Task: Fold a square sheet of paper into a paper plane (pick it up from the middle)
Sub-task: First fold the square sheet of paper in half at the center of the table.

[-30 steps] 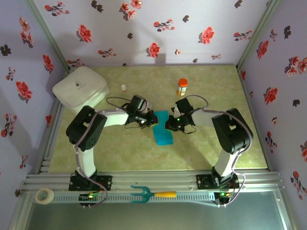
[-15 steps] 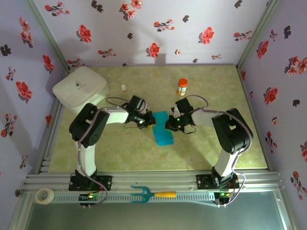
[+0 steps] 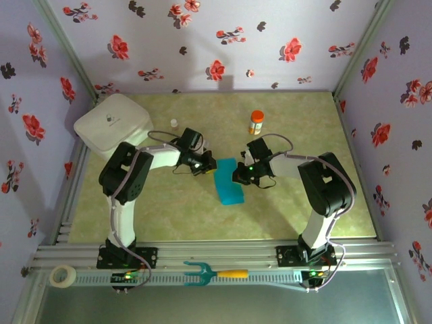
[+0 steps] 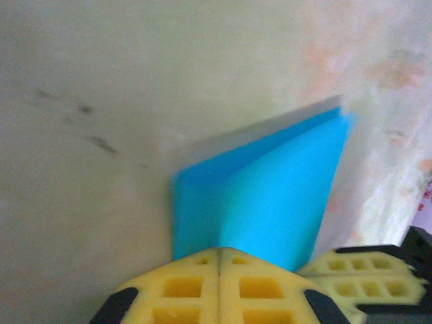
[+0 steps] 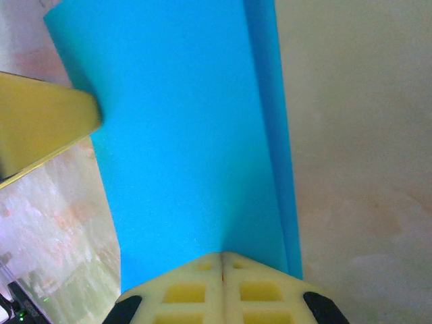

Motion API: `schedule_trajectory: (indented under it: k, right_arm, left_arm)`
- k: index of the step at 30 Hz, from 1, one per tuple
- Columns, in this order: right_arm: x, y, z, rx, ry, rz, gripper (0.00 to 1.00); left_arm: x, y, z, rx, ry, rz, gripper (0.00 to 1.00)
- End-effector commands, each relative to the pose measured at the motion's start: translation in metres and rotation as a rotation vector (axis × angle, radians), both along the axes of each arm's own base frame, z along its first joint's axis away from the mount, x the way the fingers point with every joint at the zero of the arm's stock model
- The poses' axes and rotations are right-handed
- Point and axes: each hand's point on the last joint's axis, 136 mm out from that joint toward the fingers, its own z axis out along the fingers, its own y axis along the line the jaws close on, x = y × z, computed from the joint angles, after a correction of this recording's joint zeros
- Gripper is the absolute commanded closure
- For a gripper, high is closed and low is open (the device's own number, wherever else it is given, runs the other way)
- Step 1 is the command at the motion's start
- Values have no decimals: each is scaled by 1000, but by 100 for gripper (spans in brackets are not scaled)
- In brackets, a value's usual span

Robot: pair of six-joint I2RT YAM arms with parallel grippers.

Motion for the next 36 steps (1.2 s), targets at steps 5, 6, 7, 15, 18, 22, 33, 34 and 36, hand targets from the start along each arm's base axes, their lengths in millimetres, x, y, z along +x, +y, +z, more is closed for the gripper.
schedule_trajectory:
  k: [5, 6, 7, 15, 18, 22, 33, 34, 36]
  right_arm:
    - [-30, -32, -43, -169, 133, -24, 100]
    - [-29, -32, -42, -168, 132, -24, 100]
    - [-30, -32, -42, -168, 132, -24, 100]
    - [-30, -32, -44, -172, 132, -25, 100]
    - [-30, -32, -44, -171, 134, -25, 100]
    - [-31, -33, -44, -173, 134, -27, 100]
    - [-32, -32, -45, -169, 137, -27, 100]
    - [-32, -32, -45, -170, 138, -25, 100]
    - [-31, -32, -45, -168, 135, -27, 100]
  left_arm:
    - [-1, 21, -19, 87, 25, 21, 100]
    - [1, 19, -13, 77, 13, 17, 100]
    - [4, 16, -3, 58, -1, 11, 100]
    - [18, -6, 30, -44, -52, -44, 100]
    - [17, -9, 19, -51, -27, -49, 100]
    - [18, -5, 2, -23, -6, -41, 100]
    - [42, 33, -25, 126, -16, 67, 100]
    - [47, 36, -24, 135, -17, 84, 100]
    - [53, 38, -21, 142, -23, 100, 100]
